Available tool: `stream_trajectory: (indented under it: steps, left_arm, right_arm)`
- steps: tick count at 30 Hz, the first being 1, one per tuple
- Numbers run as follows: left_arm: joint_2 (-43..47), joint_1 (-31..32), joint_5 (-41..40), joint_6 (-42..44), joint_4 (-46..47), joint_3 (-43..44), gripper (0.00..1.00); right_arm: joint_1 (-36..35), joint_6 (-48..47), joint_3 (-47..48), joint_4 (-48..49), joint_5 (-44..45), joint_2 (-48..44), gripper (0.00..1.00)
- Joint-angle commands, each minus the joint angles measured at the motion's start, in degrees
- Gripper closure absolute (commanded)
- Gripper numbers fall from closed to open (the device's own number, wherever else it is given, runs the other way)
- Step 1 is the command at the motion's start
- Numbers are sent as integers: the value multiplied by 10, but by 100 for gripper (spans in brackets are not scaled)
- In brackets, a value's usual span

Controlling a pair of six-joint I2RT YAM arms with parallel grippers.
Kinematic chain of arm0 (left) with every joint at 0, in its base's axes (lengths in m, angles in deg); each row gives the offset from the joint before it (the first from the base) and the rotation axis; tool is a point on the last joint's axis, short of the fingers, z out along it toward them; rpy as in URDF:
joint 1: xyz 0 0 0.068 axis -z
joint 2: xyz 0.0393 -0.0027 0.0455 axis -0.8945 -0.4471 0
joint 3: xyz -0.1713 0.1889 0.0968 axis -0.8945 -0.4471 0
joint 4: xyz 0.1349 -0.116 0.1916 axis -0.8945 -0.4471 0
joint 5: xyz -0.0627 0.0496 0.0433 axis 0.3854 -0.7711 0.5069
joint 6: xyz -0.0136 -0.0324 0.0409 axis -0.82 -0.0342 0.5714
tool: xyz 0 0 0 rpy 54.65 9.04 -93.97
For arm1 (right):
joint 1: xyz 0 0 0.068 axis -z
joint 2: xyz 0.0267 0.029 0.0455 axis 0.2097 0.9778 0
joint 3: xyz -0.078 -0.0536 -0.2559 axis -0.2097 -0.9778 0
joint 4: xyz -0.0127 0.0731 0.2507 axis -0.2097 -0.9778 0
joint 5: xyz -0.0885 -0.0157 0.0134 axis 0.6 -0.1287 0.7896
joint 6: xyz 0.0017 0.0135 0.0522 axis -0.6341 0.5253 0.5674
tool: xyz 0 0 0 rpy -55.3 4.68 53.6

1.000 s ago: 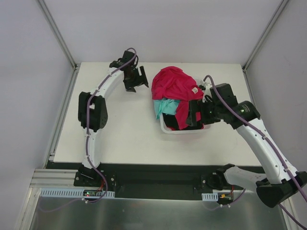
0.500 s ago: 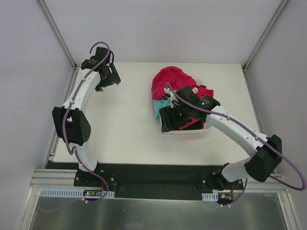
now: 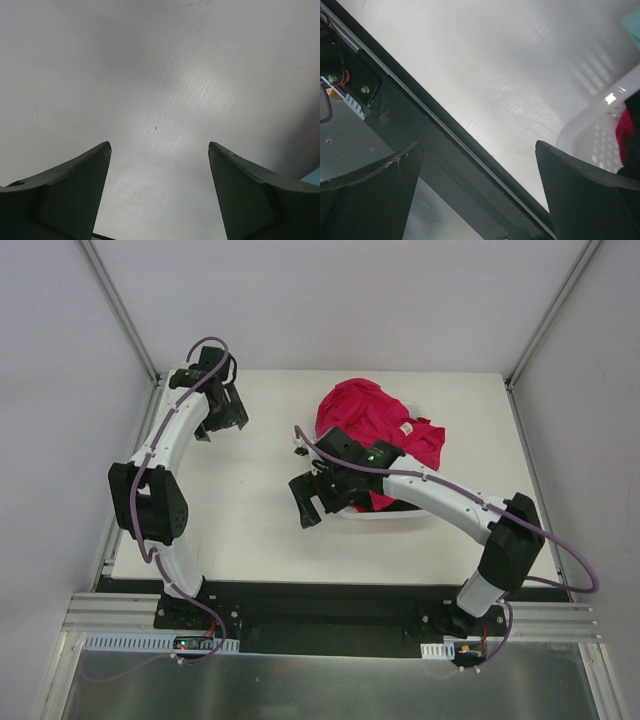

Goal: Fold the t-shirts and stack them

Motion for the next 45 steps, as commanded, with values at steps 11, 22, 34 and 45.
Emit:
stream_trajectory:
  steps: [11, 22, 34, 45]
  left_arm:
    - [43, -16, -8, 17, -19, -14, 21]
    - [51, -16, -6, 19, -19, -19, 21]
    - [59, -16, -3, 19, -18, -29, 21]
    - [62, -21, -11, 22, -18, -30, 21]
  right_arm:
    - [-20, 8, 12, 14, 13, 68, 2]
    - [15, -10, 21, 15, 33, 99, 2]
    - [99, -51, 16, 5, 44, 91, 1]
    - [94, -71, 149, -46, -19, 125, 1]
